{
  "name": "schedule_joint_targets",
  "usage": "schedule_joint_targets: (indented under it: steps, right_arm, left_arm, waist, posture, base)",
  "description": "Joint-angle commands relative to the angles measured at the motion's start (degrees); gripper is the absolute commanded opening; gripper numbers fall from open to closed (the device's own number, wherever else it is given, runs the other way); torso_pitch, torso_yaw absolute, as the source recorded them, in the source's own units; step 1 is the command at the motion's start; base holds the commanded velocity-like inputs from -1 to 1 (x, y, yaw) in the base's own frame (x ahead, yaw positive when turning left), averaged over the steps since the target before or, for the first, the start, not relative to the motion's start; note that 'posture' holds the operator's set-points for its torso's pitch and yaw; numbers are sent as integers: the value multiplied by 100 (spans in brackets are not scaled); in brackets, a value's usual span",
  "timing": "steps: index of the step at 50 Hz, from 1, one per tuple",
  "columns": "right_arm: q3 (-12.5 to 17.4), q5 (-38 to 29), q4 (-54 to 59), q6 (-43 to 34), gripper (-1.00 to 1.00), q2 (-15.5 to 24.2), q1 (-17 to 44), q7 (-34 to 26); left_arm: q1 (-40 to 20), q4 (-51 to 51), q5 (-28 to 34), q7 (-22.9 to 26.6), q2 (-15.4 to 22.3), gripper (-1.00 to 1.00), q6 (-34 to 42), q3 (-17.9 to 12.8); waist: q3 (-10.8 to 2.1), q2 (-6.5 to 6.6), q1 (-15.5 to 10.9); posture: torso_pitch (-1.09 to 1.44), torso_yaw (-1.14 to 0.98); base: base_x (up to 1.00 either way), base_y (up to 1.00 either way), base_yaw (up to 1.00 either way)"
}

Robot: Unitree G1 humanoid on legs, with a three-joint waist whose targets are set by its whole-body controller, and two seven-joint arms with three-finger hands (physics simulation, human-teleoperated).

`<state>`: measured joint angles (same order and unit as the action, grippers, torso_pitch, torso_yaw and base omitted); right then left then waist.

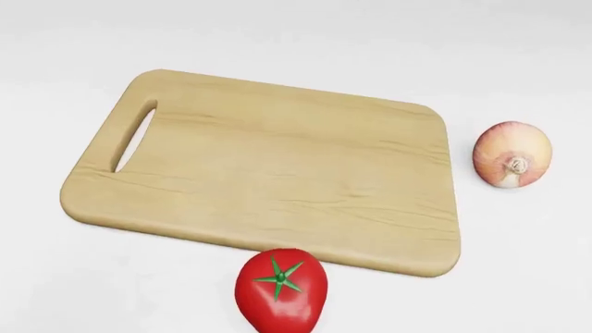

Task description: Place the avocado, onion, tomato and bell pepper on the cutting board.

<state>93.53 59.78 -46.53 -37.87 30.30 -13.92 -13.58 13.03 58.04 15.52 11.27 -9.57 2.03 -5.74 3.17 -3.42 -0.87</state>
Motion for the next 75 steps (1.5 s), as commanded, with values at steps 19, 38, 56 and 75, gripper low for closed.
schedule_joint_targets:
  steps: [19, 38, 56, 75]
  right_arm:
    - [-1252, -2190, 1948, 1125, 100, 840, 854, -1019]
    - [-2147, -3048, 2775, 534, 100, 2216, 1830, -929]
    - [-2859, -4051, 3802, -63, 100, 3203, 2436, -1637]
    - [-4099, -6981, 4454, -93, 100, 3253, 2659, -3449]
  left_arm:
    - [-63, 196, 73, 47, -66, 100, -133, 91]
    - [-49, 196, 117, 72, -100, 100, -137, 134]
    - [-41, 196, 173, 77, -108, 100, -137, 187]
    - [-21, 196, 186, 81, -119, 100, -151, 207]
  waist:
    - [-77, 42, 29]
    - [-35, -70, -18]
    - [-41, -156, -47]
    - [-74, -171, -83]
  posture:
    - [0, 0]
    - [0, 0]
    - [0, 0]
    - [0, 0]
  base:
    - [0, 0, 0]
    - [0, 0, 0]
    - [0, 0, 0]
    - [0, 0, 0]
